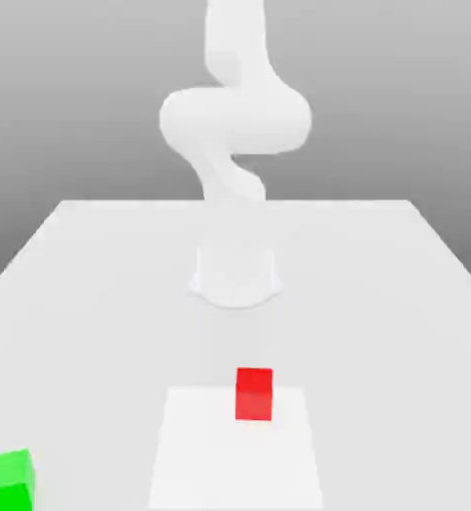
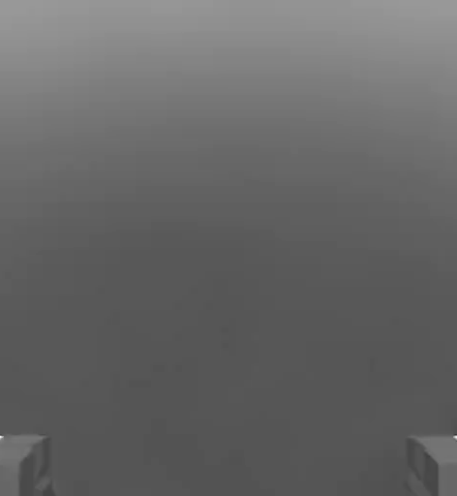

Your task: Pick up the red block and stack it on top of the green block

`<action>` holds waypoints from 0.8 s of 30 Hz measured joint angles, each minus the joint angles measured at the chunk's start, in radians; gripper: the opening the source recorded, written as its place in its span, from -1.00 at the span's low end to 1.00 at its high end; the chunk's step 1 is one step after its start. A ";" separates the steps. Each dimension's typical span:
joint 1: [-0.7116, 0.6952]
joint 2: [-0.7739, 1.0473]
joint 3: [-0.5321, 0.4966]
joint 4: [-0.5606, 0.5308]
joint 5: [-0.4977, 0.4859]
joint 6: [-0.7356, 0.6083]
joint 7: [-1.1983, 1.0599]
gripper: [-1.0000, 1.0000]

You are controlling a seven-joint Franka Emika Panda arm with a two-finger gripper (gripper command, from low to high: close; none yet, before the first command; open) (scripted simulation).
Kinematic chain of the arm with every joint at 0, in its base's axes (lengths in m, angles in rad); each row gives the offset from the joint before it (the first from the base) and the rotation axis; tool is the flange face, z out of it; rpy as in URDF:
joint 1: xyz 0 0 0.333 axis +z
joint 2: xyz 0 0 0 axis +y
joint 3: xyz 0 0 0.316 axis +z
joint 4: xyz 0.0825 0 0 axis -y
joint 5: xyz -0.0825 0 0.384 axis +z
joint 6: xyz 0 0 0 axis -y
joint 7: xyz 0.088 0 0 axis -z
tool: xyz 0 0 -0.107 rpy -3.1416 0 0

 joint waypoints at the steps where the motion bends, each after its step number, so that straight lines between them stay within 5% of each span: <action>1: 0.001 0.032 0.003 -0.030 0.002 0.024 0.004 0.00; 17: 0.012 0.604 0.056 -0.509 0.014 0.444 0.091 0.00; 24: 0.035 0.902 0.023 -0.508 -0.043 0.687 0.139 0.00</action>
